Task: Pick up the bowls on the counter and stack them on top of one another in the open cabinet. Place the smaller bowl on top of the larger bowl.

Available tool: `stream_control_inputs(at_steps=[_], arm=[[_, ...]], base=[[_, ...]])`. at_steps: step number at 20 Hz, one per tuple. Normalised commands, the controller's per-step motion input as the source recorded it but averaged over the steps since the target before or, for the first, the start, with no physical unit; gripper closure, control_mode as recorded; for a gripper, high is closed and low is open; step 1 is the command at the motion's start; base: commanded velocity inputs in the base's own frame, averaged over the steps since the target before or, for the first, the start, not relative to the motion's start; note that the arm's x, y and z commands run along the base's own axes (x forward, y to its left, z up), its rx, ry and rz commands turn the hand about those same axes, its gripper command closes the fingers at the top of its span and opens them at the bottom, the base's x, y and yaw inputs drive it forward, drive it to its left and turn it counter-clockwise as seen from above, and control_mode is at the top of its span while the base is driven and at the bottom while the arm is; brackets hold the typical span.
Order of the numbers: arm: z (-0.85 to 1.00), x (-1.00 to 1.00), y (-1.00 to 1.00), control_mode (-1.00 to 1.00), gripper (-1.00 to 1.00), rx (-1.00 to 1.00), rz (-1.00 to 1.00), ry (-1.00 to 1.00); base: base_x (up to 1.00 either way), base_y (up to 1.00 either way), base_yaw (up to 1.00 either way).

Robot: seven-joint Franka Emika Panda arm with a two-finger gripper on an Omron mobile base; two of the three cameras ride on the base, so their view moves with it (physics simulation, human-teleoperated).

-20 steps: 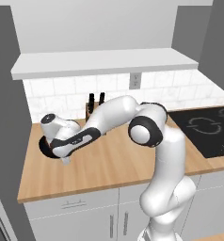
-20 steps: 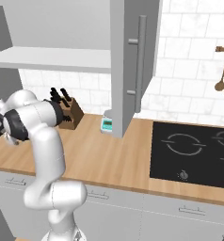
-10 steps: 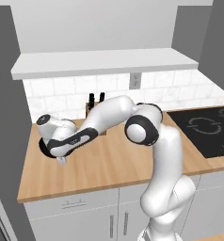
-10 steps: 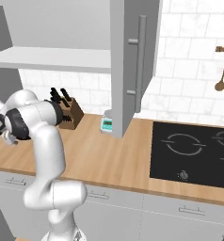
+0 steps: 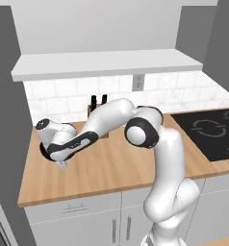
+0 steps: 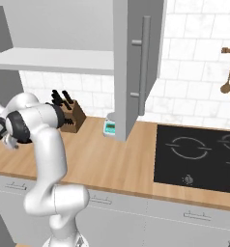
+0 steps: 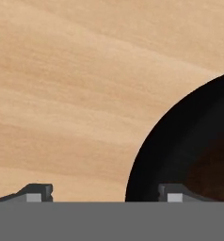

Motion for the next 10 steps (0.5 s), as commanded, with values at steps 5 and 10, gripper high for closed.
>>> stream_control_inputs(at_steps=[5,10], arm=[[-0.62,0.00,0.00,-1.00,-1.00,-0.09,0.00,0.00],[-0.16,0.03,0.00,-1.00,-1.00,-0.02,0.00,0.00]], base=[[0.00,0.00,0.00],[0.00,0.00,0.00]])
